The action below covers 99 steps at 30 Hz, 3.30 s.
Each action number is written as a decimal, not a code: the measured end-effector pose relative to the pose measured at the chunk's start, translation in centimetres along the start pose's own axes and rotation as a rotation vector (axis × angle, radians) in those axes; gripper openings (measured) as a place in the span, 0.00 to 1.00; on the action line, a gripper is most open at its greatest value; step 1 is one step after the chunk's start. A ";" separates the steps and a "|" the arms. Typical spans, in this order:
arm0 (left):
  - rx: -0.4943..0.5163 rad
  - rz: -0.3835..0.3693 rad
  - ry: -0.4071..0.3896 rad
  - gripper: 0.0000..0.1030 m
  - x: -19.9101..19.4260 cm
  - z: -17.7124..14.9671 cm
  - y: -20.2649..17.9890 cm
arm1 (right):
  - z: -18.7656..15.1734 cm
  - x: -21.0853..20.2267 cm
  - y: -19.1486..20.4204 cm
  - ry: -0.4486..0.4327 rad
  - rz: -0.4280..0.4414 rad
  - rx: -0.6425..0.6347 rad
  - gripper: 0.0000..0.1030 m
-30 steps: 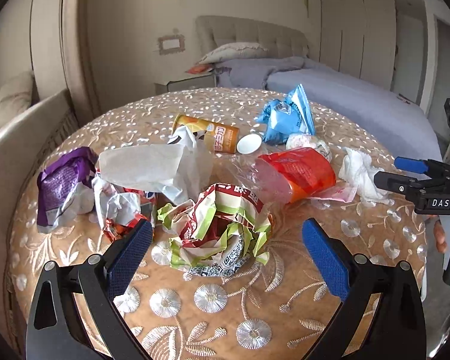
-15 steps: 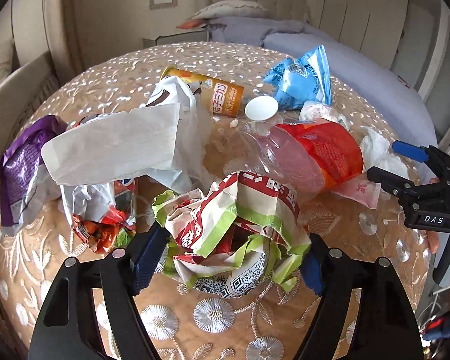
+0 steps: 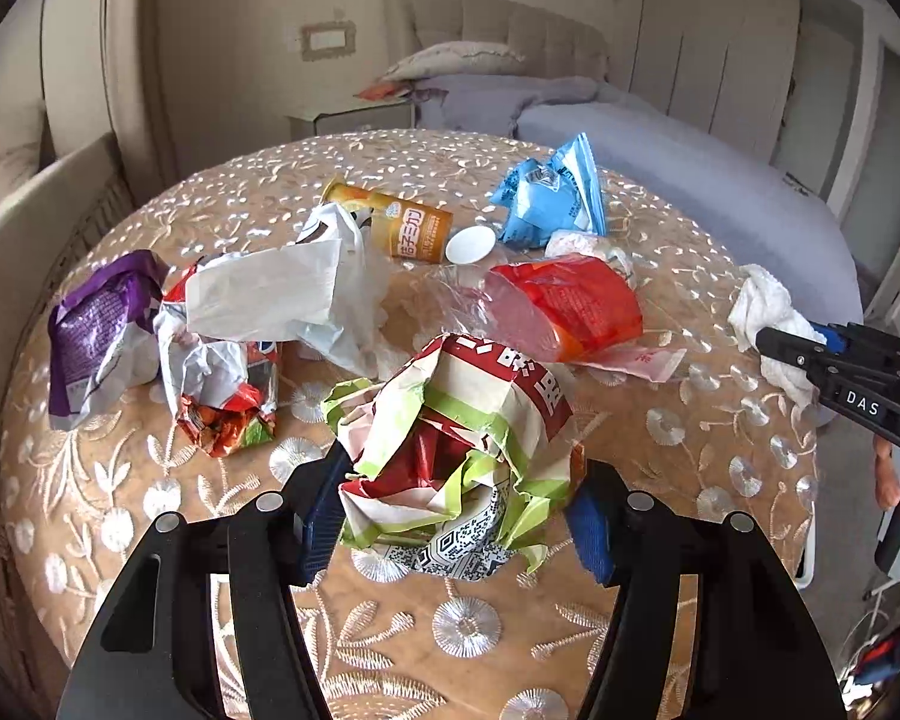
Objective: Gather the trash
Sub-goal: 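Grasp the crumpled wrapper with left tool while right tool grasps the white cloth, then carry wrapper and cloth over the bin and open both tools, then return both open tools from the bin to the table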
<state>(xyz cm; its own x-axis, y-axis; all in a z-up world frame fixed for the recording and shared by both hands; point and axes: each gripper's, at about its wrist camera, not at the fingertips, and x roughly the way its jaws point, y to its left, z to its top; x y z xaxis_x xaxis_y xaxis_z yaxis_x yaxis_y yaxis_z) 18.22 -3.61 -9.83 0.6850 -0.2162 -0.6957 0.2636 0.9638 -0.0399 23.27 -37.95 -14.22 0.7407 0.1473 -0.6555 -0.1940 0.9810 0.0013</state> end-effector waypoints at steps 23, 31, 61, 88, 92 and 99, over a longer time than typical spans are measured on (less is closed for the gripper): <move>0.229 -0.266 -0.034 0.60 -2.4 -4.1 -16.7 | -8.2 -10.0 -8.5 -0.100 -0.096 0.149 0.36; 0.340 -0.369 0.024 0.60 0.1 -5.6 -23.8 | -11.2 -11.5 -12.1 -0.071 -0.164 0.198 0.36; 0.605 -0.584 0.319 0.85 17.5 -13.0 -40.9 | -22.5 -0.3 -22.5 0.191 -0.158 0.432 0.47; 0.566 -0.309 -0.110 0.95 3.1 -3.2 -31.2 | -10.0 -8.0 -15.8 -0.161 -0.162 0.167 0.96; 0.512 -0.236 -0.169 0.95 0.8 -1.9 -27.1 | -7.4 -8.7 -12.5 -0.206 -0.082 0.100 0.96; 0.391 -0.052 -0.227 0.95 -1.7 -0.9 -18.9 | -3.5 -8.5 -7.3 -0.230 0.159 0.049 0.96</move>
<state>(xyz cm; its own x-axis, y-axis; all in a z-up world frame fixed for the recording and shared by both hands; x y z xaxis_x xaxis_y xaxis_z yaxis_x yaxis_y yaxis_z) 11.48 -21.34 -8.53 0.7841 -0.3338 -0.5232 0.5086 0.8288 0.2334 16.15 -46.81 -11.35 0.8313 0.3191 -0.4551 -0.2923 0.9474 0.1302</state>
